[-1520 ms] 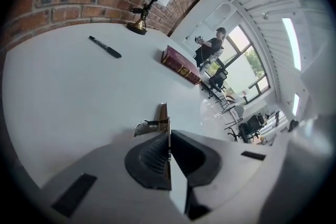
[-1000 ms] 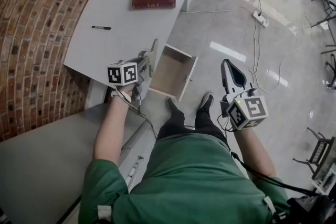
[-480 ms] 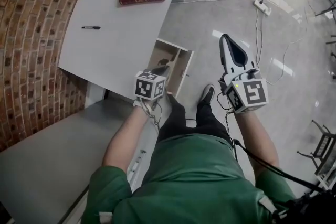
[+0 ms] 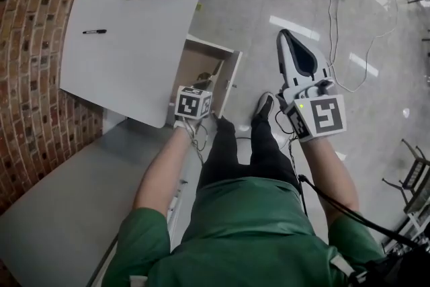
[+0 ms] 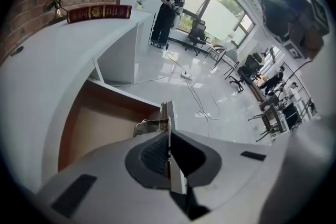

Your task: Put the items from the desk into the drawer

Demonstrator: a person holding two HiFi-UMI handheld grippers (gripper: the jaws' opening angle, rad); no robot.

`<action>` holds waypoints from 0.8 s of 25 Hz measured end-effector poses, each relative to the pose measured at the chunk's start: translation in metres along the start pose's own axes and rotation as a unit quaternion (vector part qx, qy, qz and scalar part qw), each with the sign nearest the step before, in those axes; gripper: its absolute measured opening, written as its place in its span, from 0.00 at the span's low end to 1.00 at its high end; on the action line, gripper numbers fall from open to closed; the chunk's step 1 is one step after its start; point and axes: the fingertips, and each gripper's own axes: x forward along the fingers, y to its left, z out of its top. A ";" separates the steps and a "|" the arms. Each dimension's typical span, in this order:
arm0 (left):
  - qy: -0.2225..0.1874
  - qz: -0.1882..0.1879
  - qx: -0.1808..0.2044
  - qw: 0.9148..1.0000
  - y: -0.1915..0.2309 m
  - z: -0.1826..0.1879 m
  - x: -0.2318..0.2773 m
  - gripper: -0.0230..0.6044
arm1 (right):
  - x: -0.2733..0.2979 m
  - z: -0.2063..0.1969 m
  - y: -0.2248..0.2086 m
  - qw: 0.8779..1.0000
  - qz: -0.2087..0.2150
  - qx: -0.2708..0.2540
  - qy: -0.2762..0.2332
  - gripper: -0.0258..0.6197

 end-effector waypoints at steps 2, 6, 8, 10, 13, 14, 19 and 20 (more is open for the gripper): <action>0.005 0.011 -0.005 1.000 0.006 -0.006 0.017 0.05 | 0.002 -0.008 -0.002 1.000 0.003 -0.003 0.002 0.04; 0.013 0.029 -0.009 0.999 0.013 -0.023 0.051 0.05 | 0.001 -0.030 -0.009 1.000 0.001 0.007 0.020 0.04; 0.015 0.039 -0.019 0.999 0.023 -0.032 0.067 0.05 | 0.000 -0.040 -0.012 1.000 -0.001 0.006 0.028 0.04; 0.011 0.050 -0.033 0.998 0.039 -0.038 0.081 0.05 | 0.002 -0.050 -0.014 0.999 -0.002 0.005 0.033 0.04; 0.009 0.056 -0.041 0.998 0.057 -0.048 0.097 0.05 | 0.002 -0.068 -0.012 0.999 0.000 0.009 0.047 0.04; 0.011 0.054 -0.038 0.998 0.060 -0.051 0.102 0.05 | 0.002 -0.074 -0.011 0.999 0.002 0.009 0.053 0.04; 0.033 0.043 -0.032 0.998 0.069 -0.066 0.125 0.05 | 0.001 -0.108 -0.003 0.997 0.019 0.009 0.081 0.04; 0.036 0.042 -0.035 0.998 0.070 -0.067 0.130 0.05 | 0.002 -0.114 -0.002 0.996 0.022 0.010 0.085 0.04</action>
